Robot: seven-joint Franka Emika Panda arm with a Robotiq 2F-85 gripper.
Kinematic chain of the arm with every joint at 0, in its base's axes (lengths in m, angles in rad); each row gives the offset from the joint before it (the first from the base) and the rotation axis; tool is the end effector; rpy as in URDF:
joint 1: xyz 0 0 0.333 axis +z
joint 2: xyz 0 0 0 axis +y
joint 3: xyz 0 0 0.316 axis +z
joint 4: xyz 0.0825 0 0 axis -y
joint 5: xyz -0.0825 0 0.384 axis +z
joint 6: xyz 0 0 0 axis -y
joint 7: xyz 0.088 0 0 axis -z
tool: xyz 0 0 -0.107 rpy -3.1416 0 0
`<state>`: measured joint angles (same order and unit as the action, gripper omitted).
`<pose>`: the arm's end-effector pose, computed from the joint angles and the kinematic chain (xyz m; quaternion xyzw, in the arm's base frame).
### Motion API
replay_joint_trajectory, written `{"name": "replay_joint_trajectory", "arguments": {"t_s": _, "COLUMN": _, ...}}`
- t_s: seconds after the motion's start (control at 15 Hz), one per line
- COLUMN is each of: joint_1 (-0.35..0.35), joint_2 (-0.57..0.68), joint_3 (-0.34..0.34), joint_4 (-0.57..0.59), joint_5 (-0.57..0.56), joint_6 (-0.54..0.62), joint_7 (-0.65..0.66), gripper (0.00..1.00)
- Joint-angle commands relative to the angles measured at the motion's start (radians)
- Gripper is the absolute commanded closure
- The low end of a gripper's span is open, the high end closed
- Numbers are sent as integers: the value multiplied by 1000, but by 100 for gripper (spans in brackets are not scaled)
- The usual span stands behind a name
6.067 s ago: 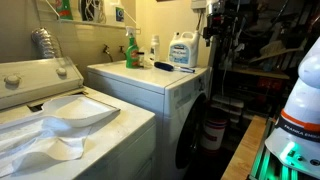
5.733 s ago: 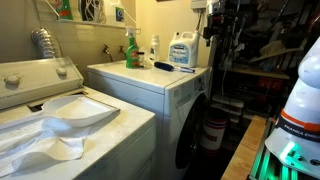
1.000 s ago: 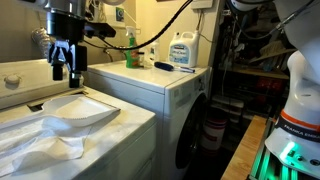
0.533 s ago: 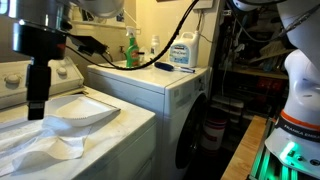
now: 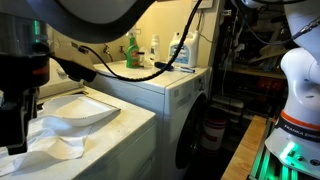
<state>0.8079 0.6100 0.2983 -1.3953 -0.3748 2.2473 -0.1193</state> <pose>0.3840 0.6358 0.3900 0.7720 0.6161 0.1564 0.0067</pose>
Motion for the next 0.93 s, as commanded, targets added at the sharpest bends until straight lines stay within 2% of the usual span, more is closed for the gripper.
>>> {"name": "replay_joint_trajectory", "arguments": {"t_s": 0.0, "joint_1": 16, "joint_2": 1, "joint_3": -21, "joint_4": 6, "joint_5": 12, "joint_6": -1, "joint_7": -6, "gripper": 0}}
{"name": "replay_joint_trajectory", "arguments": {"t_s": 0.4, "joint_1": 6, "joint_2": 43, "joint_3": -24, "joint_4": 42, "joint_5": 43, "joint_6": 27, "joint_7": -2, "gripper": 0}}
{"name": "replay_joint_trajectory", "arguments": {"t_s": 0.87, "joint_1": 3, "joint_2": 133, "joint_3": -13, "joint_4": 84, "joint_5": 79, "joint_6": 161, "joint_7": -61, "gripper": 0}}
